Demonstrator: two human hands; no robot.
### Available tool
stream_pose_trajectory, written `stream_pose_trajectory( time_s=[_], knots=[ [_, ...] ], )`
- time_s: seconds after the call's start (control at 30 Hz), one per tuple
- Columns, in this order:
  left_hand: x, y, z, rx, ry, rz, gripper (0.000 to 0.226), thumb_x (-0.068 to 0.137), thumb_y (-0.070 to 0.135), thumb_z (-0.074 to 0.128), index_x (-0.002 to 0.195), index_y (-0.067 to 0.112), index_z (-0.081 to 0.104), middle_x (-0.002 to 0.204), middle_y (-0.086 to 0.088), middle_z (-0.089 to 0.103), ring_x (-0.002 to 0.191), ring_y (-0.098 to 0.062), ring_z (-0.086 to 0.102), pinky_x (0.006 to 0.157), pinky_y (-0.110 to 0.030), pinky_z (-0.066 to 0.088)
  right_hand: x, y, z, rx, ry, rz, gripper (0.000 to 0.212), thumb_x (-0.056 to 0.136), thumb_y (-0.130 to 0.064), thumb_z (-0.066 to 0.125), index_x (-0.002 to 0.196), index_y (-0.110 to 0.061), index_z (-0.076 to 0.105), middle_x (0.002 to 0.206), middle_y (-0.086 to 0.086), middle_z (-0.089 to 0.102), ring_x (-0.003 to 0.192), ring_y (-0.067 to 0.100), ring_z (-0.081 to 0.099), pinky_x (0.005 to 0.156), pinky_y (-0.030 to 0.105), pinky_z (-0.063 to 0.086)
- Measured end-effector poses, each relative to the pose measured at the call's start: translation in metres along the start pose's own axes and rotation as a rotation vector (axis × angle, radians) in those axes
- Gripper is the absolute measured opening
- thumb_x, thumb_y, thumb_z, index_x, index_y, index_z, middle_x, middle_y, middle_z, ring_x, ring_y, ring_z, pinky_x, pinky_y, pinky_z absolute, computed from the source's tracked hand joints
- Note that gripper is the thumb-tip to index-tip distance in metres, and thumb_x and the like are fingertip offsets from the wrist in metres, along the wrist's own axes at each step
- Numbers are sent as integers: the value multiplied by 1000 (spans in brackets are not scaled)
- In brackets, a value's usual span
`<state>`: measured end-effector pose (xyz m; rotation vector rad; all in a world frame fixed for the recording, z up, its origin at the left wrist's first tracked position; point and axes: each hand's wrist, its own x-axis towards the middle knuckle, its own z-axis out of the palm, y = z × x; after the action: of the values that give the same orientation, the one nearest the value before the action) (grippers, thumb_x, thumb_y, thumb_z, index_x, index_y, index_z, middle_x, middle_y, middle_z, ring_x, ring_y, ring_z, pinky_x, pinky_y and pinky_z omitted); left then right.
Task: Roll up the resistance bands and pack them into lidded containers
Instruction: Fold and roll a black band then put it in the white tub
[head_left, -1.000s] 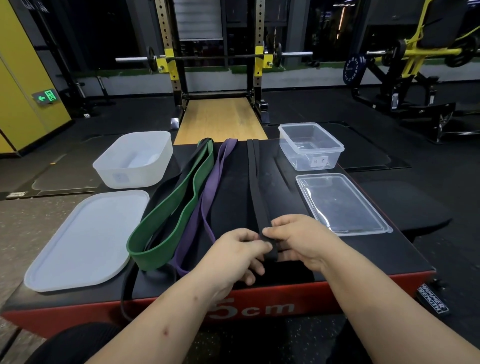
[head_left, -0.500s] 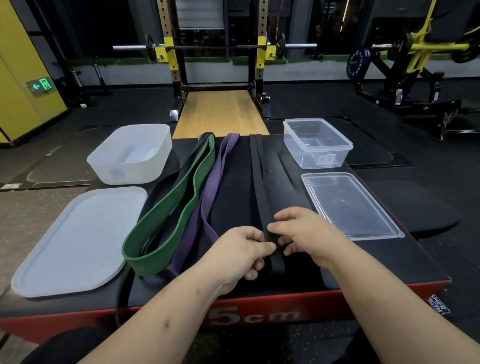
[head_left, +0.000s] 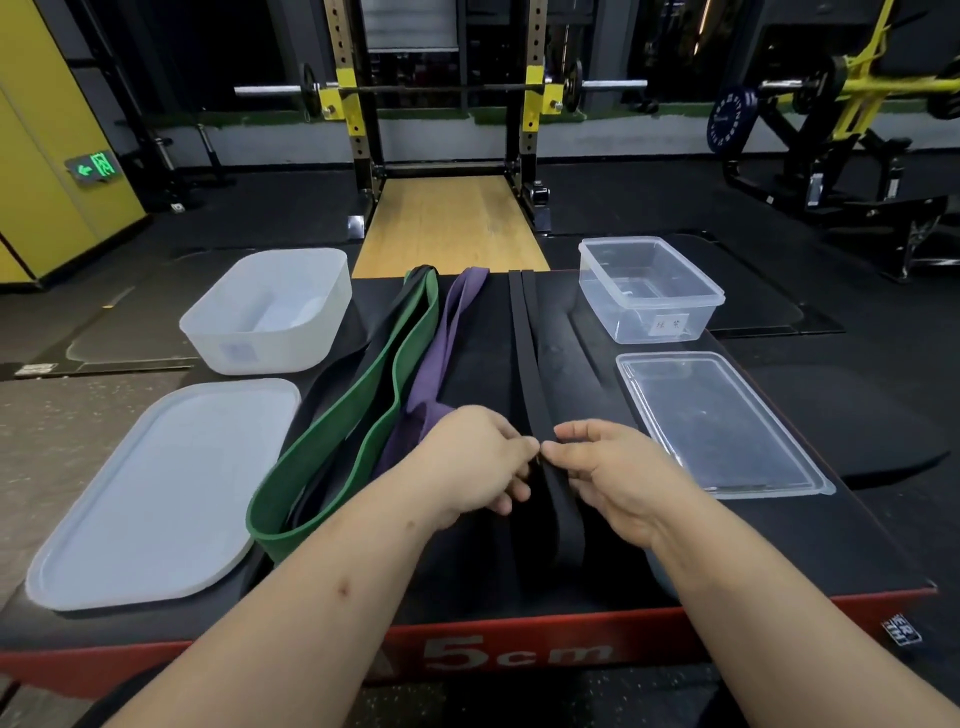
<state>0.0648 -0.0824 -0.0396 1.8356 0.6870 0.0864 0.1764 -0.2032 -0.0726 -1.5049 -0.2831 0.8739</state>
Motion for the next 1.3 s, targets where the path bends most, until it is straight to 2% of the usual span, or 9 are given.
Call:
stream_pose_trajectory(
  time_s=[0.1, 0.23, 0.37, 0.47, 0.63, 0.8, 0.93, 1.07, 1.3],
  knots=[
    [24, 7, 3, 59, 126, -10, 22, 102, 31, 58, 103, 13, 71, 82, -8, 76, 71, -24, 71, 78, -40, 63, -2, -3, -5, 69, -17, 6, 26, 93, 1, 70, 117, -8, 63, 84, 3, 74, 62, 3, 72, 55, 15, 53],
    [45, 27, 14, 108, 139, -25, 37, 102, 31, 54, 118, -1, 63, 117, -14, 69, 104, -33, 65, 93, -38, 55, 0, -4, -8, 87, -36, 14, 26, 94, 0, 70, 117, -8, 63, 77, -2, 74, 61, 2, 70, 56, 18, 52],
    [54, 71, 6, 159, 383, 142, 43, 100, 26, 52, 139, 9, 48, 128, -9, 62, 112, -30, 60, 85, -29, 45, 6, -7, -10, 101, -43, 21, 27, 92, -2, 72, 116, -8, 63, 80, -4, 75, 70, 6, 72, 65, 23, 50],
    [59, 70, -4, 123, 351, 82, 42, 99, 22, 52, 140, 9, 48, 129, -12, 61, 116, -33, 61, 84, -32, 47, 6, -9, -10, 90, -43, 30, 25, 91, -3, 74, 113, -10, 64, 81, -3, 75, 68, 6, 71, 67, 24, 49],
    [55, 16, -6, 161, 298, -46, 19, 97, 28, 57, 107, 17, 68, 106, 4, 68, 93, -18, 62, 84, -27, 50, 5, -10, -7, 99, -48, 34, 25, 91, 0, 73, 113, -7, 64, 80, 3, 75, 70, 11, 72, 67, 27, 54],
    [54, 2, 6, -367, 160, -86, 23, 105, 18, 55, 100, 0, 67, 75, -3, 75, 69, -18, 74, 67, -33, 62, 2, -13, 1, 165, -91, 33, 29, 93, 5, 68, 119, -1, 59, 80, 7, 73, 70, 16, 73, 63, 27, 59],
    [53, -7, 13, -473, 111, -115, 18, 102, 16, 59, 110, 0, 62, 87, -20, 69, 77, -27, 68, 68, -40, 59, 2, -11, 2, -11, -83, -2, 28, 91, 1, 72, 116, -5, 62, 70, -1, 67, 66, 11, 71, 63, 26, 58],
    [59, -15, 9, -378, 156, -92, 17, 89, 15, 70, 105, 18, 65, 81, -10, 68, 74, -27, 62, 69, -41, 52, 9, -16, 2, -318, -60, -46, 8, 93, -15, 73, 99, -19, 77, 79, -1, 70, 71, 10, 66, 67, 29, 60],
    [53, -8, 5, -745, -3, -115, 13, 99, -7, 52, 97, 0, 63, 88, -26, 70, 80, -34, 72, 73, -49, 62, 68, -39, 6, -307, 84, -86, 10, 97, -8, 64, 99, -15, 71, 87, 8, 67, 66, 17, 62, 57, 33, 56]
  ],
)
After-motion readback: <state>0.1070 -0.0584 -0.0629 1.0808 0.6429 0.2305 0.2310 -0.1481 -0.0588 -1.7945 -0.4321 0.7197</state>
